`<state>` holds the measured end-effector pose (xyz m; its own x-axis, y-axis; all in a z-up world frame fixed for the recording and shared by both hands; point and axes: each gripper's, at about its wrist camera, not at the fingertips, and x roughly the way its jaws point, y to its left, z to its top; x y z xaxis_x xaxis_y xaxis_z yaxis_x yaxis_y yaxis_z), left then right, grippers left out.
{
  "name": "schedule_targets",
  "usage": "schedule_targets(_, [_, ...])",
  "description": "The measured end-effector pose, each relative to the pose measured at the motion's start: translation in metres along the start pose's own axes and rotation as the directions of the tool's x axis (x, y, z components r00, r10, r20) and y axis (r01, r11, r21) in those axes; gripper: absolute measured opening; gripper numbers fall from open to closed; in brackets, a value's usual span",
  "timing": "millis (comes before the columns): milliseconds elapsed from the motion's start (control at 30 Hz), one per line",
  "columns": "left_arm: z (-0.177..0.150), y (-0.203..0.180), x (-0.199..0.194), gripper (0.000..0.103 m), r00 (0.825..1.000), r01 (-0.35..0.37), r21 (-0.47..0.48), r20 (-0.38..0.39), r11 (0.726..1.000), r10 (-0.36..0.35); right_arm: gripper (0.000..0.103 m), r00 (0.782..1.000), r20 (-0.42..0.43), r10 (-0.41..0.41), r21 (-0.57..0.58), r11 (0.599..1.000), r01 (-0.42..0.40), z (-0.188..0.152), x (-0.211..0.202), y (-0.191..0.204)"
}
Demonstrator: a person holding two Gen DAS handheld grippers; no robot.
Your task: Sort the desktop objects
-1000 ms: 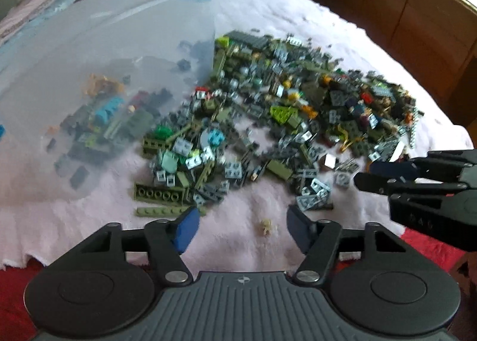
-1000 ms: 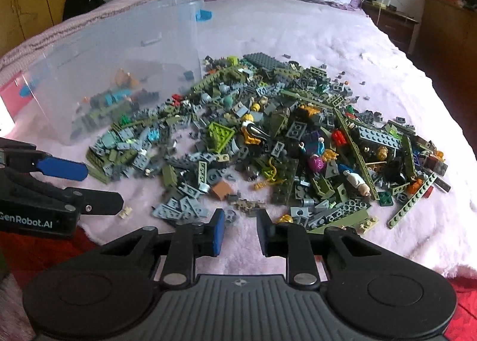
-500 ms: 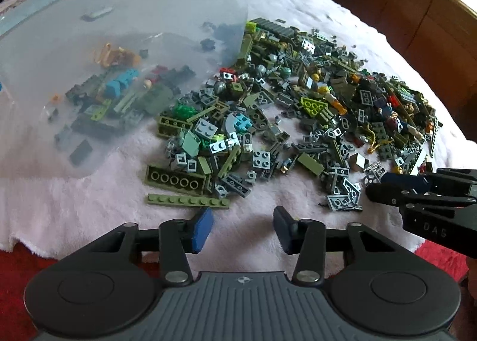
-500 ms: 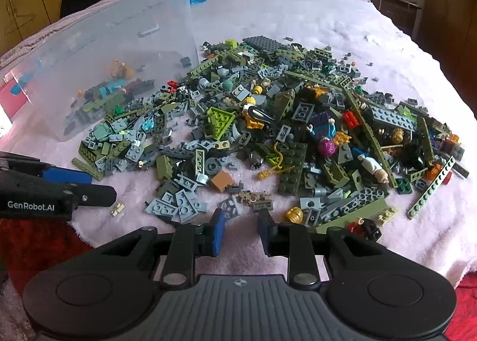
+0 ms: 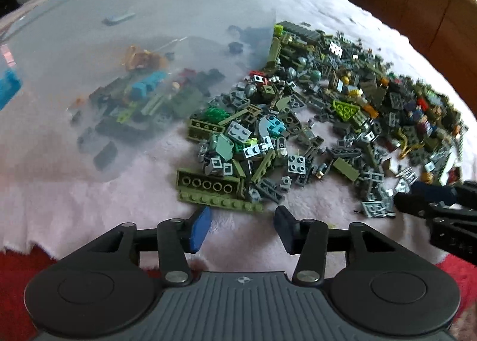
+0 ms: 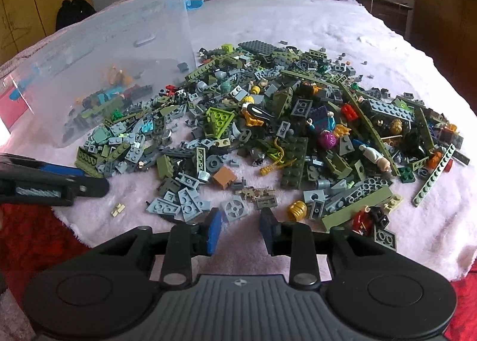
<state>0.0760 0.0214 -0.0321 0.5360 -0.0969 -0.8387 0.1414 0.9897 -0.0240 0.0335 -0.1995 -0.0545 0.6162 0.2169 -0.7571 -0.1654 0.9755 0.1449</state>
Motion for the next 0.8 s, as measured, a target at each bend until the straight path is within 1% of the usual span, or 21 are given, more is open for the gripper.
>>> schedule_targets(100, [0.001,-0.006,0.003,0.051,1.0,-0.022,0.029,0.021,0.999,0.021,0.035,1.0,0.011,0.005,0.016,1.0,-0.005,0.0,0.002,-0.001])
schedule_targets(167, [0.001,-0.006,0.003,0.05,0.999,-0.022,0.015,0.028,1.0,0.022,0.035,1.0,0.019,0.008,0.022,1.0,-0.008,-0.001,0.003,-0.002])
schedule_targets(233, [0.001,-0.005,0.002,0.044,0.999,-0.031,0.008,0.03,0.999,0.031,0.036,1.0,0.029,0.01,0.023,1.0,-0.01,-0.001,0.004,-0.002])
schedule_targets(300, [0.002,-0.004,0.0,0.031,0.999,-0.048,0.007,0.026,0.999,0.048,0.032,0.999,0.038,0.004,0.019,1.0,-0.005,-0.003,0.003,-0.001])
schedule_targets(367, [0.002,-0.002,-0.002,0.023,0.997,-0.072,0.008,0.01,0.997,0.072,0.028,0.999,0.043,0.003,0.019,1.0,-0.004,-0.004,0.001,-0.002])
schedule_targets(433, [0.001,0.0,-0.006,0.019,0.996,-0.089,0.006,-0.005,0.996,0.089,0.025,0.999,0.044,0.008,0.029,1.0,-0.009,-0.006,-0.001,-0.005])
schedule_targets(467, [0.0,0.001,-0.008,0.018,0.995,-0.095,0.006,-0.011,0.995,0.095,0.022,0.999,0.044,0.01,0.037,0.999,-0.011,-0.006,-0.003,-0.006])
schedule_targets(500, [-0.001,0.002,-0.01,0.018,0.994,-0.105,0.01,-0.014,0.994,0.105,0.019,0.999,0.044,0.011,0.044,0.999,-0.013,-0.007,-0.005,-0.007])
schedule_targets(633, [-0.006,0.008,-0.017,0.018,0.992,-0.124,0.001,-0.02,0.992,0.124,0.019,0.999,0.042,0.012,0.051,0.999,-0.015,-0.011,-0.01,-0.009])
schedule_targets(733, [-0.008,0.015,-0.023,0.02,0.994,-0.111,-0.04,-0.015,0.993,0.11,0.02,0.999,0.049,0.007,0.04,0.999,-0.009,-0.011,-0.016,-0.004])
schedule_targets(800, [-0.008,0.019,-0.024,0.026,0.995,-0.102,-0.062,-0.007,0.993,0.101,0.021,0.998,0.062,0.012,0.013,1.0,-0.013,-0.008,-0.019,0.004])
